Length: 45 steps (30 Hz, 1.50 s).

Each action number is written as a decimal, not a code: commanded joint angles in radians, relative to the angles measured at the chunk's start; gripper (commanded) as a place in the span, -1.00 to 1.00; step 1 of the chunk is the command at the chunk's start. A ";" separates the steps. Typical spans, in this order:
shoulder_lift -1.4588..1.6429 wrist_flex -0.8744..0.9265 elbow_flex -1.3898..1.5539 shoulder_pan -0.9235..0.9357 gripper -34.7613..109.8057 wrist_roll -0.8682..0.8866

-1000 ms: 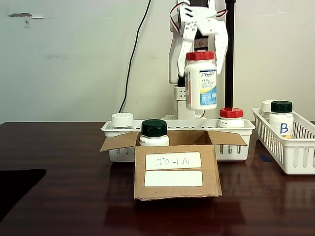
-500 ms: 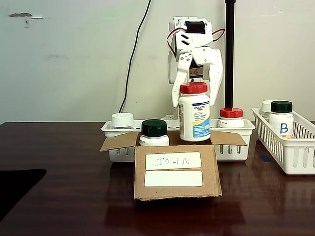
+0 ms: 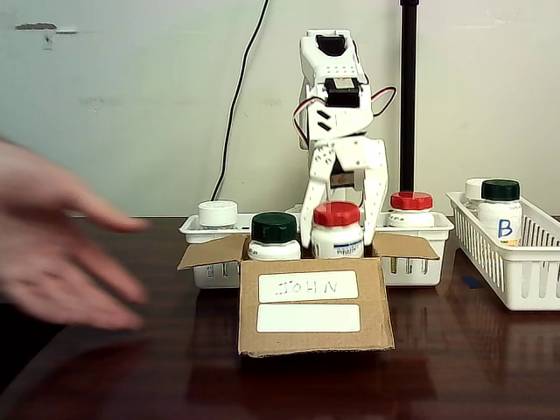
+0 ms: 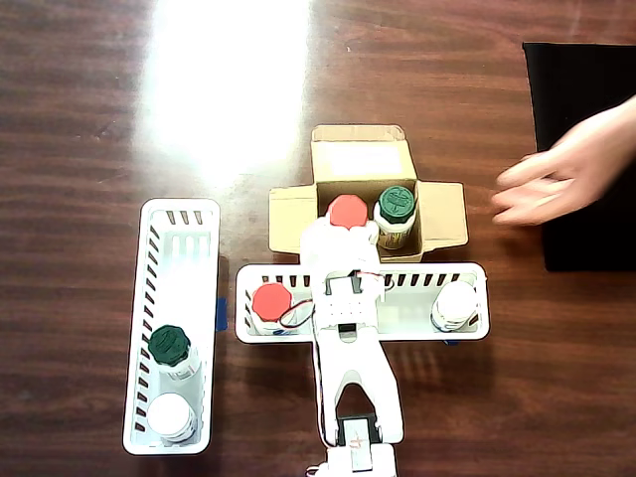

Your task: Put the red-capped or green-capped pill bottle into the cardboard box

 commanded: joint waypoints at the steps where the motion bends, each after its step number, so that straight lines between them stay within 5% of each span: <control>1: 0.172 -0.055 0.048 0.002 -0.47 0.009; 14: 0.379 0.075 0.117 0.025 0.39 0.031; 32: 0.433 0.890 -0.552 -0.017 0.43 0.000; 36: 0.492 0.989 -0.541 0.003 0.29 0.037; 45: 0.692 1.187 -0.379 0.000 -0.59 0.089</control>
